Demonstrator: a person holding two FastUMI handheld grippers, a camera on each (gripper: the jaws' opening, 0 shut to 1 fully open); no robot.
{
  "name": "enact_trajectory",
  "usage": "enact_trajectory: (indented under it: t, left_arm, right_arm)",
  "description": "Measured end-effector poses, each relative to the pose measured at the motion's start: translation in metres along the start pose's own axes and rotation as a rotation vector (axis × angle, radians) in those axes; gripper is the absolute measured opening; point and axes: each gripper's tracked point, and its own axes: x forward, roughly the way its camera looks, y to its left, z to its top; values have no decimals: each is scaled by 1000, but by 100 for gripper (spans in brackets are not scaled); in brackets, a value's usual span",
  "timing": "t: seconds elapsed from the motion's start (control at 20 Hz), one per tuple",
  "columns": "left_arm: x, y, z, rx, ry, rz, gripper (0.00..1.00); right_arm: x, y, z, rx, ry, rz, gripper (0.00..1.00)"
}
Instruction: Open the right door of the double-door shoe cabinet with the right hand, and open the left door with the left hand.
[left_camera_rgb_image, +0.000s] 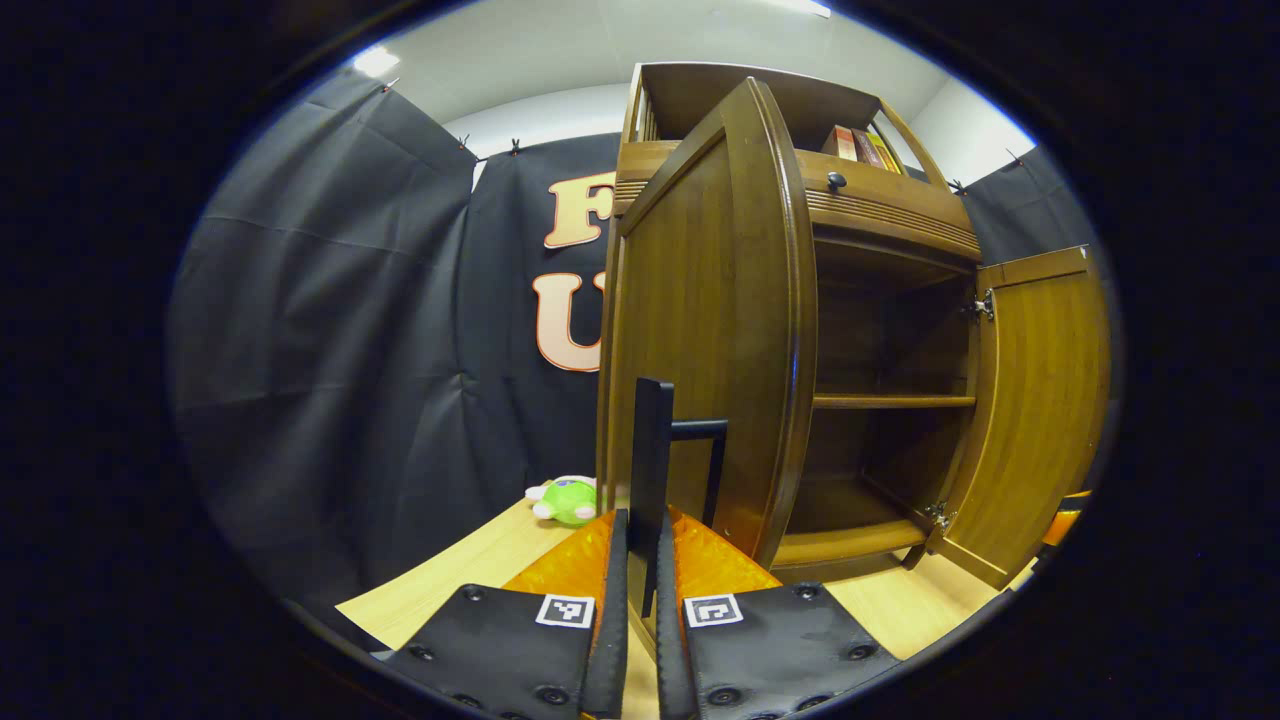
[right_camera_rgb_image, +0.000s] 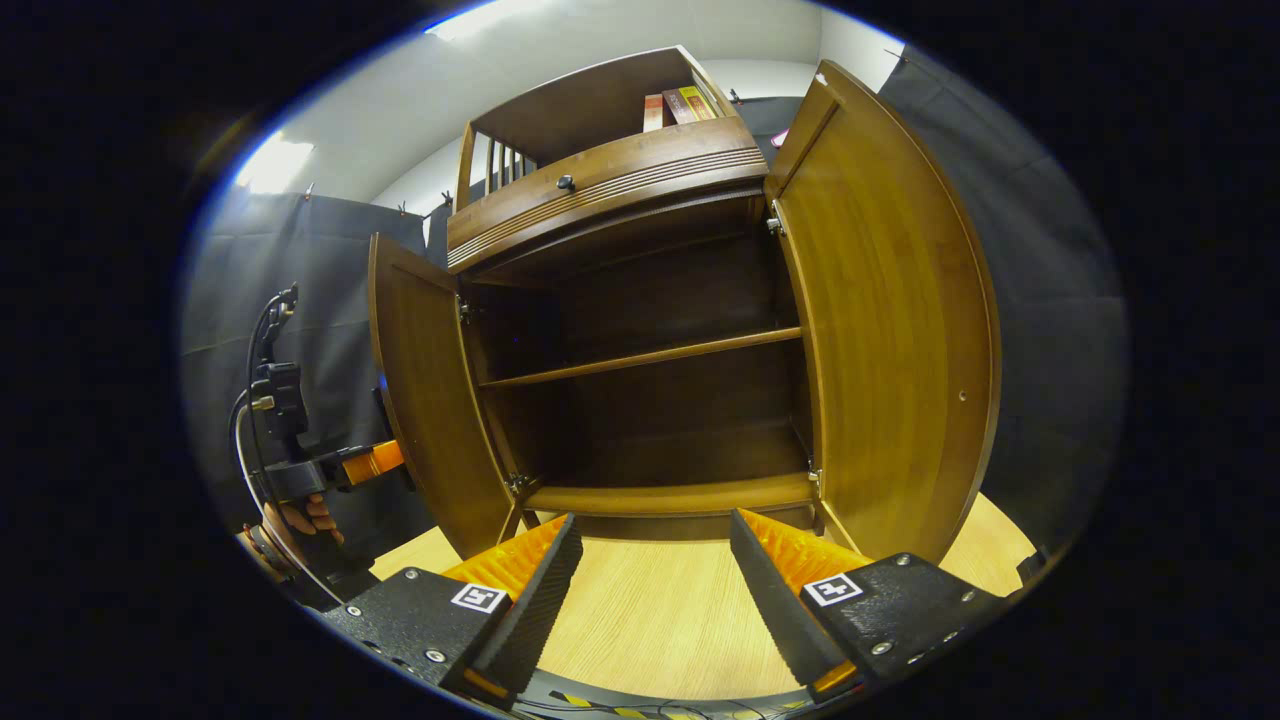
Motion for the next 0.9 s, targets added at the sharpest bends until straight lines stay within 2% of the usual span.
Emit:
enact_trajectory:
  t: [0.35, 0.45, 0.5, 0.55, 0.6, 0.65, 0.7, 0.85, 0.9]
  left_arm:
    - [-1, 57, -1, 10, 5, 0, 18]
    - [-5, 62, 3, 1, -3, -42, 2]
    - [-5, 65, 3, 4, -7, -62, 9]
    - [-3, 68, 3, 13, -13, -79, 10]
    - [-1, 71, 4, 26, -17, -98, 2]
    - [0, 77, 4, 46, -19, -104, 2]
    - [2, 81, 4, 61, -18, -118, 9]
    - [4, 96, 5, 53, -16, -172, 10]
    - [6, 100, 5, 55, -12, -193, 2]
  right_arm:
    - [5, 14, -9, 0, 25, 13, 93]
    - [7, 17, -13, -5, 38, 11, 93]
    - [8, 18, -15, -10, 45, 9, 93]
    - [8, 19, -16, -16, 48, 8, 96]
    - [9, 19, -16, -20, 48, 6, 93]
    - [10, 20, -15, -24, 47, 3, 93]
    - [11, 20, -15, -26, 48, 1, 93]
    - [15, 22, -16, -28, 58, -4, 93]
    - [16, 23, -15, -28, 56, -3, 93]
